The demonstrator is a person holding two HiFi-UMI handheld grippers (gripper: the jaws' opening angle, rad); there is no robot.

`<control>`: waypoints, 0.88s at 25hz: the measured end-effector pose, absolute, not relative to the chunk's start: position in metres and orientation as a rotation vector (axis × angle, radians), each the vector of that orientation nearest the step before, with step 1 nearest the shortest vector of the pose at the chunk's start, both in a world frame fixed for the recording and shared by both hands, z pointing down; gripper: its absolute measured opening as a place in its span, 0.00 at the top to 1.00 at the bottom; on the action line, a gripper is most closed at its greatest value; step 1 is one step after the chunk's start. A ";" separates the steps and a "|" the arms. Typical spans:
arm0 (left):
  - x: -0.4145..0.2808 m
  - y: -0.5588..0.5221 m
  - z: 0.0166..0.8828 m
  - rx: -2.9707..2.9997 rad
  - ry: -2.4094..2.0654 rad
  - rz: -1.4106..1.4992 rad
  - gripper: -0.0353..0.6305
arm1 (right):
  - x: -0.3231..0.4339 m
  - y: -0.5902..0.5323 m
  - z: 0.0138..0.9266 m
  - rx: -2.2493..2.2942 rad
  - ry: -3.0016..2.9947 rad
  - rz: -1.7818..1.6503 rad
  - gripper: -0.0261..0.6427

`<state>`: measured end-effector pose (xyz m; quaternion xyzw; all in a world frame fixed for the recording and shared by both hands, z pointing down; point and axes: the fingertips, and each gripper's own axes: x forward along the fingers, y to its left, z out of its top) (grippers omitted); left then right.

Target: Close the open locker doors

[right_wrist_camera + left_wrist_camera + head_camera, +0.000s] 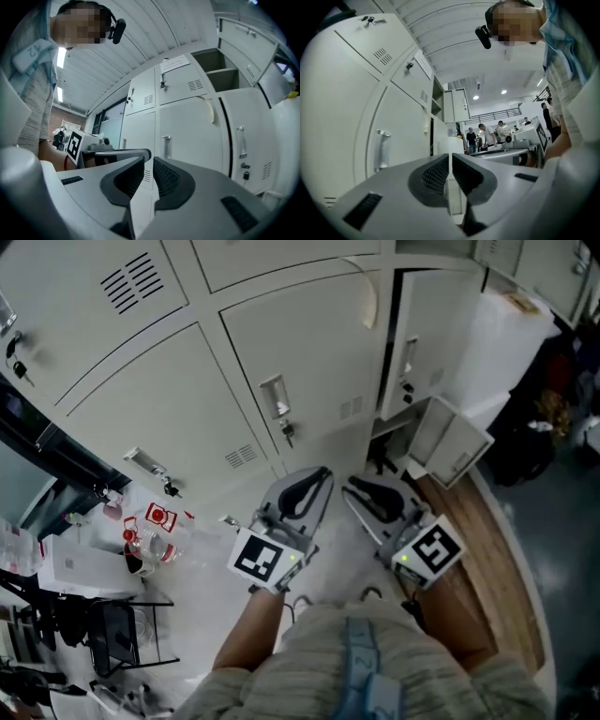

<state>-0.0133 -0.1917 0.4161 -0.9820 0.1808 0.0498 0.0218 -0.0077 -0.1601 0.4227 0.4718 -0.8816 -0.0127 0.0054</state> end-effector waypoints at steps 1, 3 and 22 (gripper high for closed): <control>0.004 -0.187 0.417 -3.050 0.526 0.158 0.94 | 0.008 -0.157 0.423 1.496 -2.750 -0.045 0.90; 0.038 -0.177 0.419 -3.059 0.460 0.160 0.94 | 0.039 -0.149 0.422 1.529 -2.732 -0.053 0.90; 0.261 -0.140 0.452 -3.087 -0.170 0.187 0.94 | 0.257 -0.121 0.455 1.866 -2.448 -0.018 0.90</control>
